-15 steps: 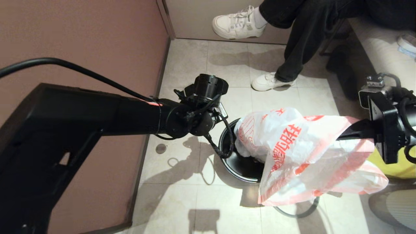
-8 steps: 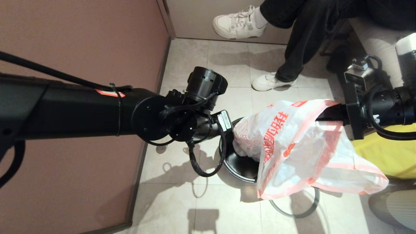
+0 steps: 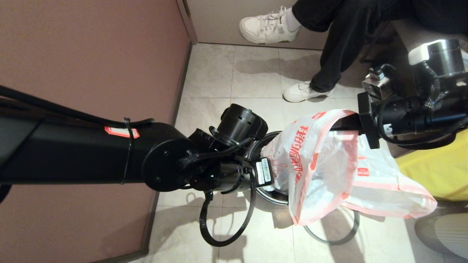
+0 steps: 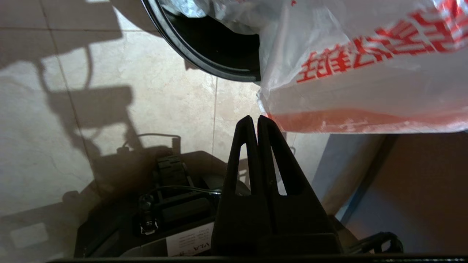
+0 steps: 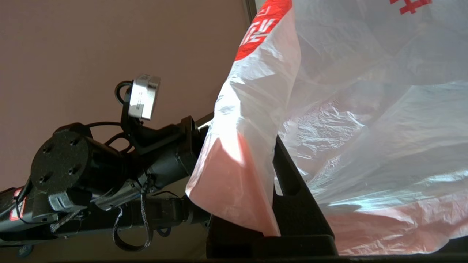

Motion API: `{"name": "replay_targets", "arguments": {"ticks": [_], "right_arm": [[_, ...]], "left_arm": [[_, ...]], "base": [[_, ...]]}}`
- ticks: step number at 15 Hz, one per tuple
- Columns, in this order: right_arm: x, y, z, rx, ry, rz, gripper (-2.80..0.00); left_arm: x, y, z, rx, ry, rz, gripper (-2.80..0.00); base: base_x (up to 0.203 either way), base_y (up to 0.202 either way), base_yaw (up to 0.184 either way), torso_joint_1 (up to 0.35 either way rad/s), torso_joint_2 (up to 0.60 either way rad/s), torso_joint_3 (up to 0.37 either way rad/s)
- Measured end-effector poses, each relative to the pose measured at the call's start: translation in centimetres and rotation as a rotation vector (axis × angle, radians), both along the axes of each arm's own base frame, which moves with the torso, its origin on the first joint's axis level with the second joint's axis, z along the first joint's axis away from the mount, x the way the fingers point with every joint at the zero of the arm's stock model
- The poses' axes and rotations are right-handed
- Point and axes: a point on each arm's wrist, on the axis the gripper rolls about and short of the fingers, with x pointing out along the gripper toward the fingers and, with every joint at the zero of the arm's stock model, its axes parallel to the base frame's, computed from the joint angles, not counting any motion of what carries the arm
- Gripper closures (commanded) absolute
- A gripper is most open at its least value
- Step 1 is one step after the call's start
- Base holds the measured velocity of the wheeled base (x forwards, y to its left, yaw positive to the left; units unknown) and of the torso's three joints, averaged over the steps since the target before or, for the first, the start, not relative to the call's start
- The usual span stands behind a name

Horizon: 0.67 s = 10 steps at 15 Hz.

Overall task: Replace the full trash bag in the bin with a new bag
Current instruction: Put the new garbage bag on the trash can

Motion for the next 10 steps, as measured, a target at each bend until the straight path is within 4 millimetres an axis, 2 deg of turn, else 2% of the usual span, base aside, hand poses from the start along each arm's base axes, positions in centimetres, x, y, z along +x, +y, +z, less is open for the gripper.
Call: {"name": "replay_targets", "arguments": {"ticks": [1,10], "right_arm": [[0.4,0.2,-0.1,0.000,0.001,0.003,0.00],[3.4,2.5,-1.3,-0.004,0.004,0.048,0.00]], "left_arm": [[0.0,0.0,-0.1,-0.007,0.006,-0.011,-2.80],[0.3,-2.7,-1.3,-0.035,-0.003,-0.073,-2.80]], "base": [[0.000,0.000,0.000,0.000,0.00,0.000],[0.000,0.000,0.000,0.000,0.00,0.000]]}}
